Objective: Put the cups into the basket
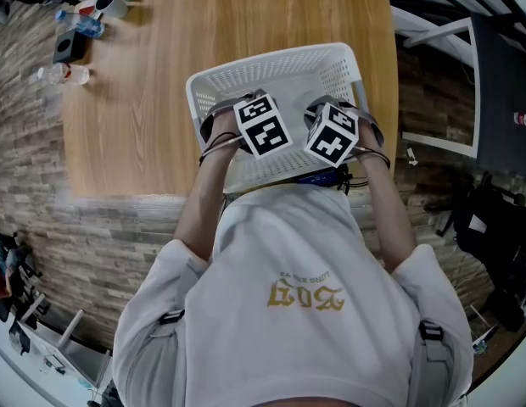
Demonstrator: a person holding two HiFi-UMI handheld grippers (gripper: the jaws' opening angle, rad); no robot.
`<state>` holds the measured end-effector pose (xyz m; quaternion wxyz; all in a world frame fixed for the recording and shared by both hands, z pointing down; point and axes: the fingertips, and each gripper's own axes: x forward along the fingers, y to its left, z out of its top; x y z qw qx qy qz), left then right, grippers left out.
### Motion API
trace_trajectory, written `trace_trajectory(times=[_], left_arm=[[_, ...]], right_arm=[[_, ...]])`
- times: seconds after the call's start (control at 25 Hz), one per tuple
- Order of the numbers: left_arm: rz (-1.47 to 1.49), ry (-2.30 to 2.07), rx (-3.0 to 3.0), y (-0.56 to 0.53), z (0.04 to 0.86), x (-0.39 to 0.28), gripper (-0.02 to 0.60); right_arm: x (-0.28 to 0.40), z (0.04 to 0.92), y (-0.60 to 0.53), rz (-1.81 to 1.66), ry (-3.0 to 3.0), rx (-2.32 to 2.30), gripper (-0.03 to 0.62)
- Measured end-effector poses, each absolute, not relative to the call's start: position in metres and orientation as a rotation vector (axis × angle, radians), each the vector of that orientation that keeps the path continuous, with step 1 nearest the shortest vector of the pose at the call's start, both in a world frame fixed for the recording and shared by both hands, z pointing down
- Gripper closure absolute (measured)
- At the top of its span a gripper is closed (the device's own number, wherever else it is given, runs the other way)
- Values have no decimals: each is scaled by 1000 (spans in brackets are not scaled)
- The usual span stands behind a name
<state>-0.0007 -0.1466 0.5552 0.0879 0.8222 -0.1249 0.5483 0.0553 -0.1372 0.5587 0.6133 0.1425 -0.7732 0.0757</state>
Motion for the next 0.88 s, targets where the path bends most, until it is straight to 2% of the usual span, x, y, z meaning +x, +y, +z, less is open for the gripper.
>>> trace_trajectory(times=[0.36,0.6,0.88], left_arm=[[1636,-384,2438,-143,553,-3,574],[1607,-421,2417,-144,552,-9,574],[1576,-474,2390,-150,550,-17,574]], right_arm=[[55,552,-137,163,-1801,351,551],[54,541,-141,137,-1844,393,583],[49,534,-143,131,-1882,397,585]])
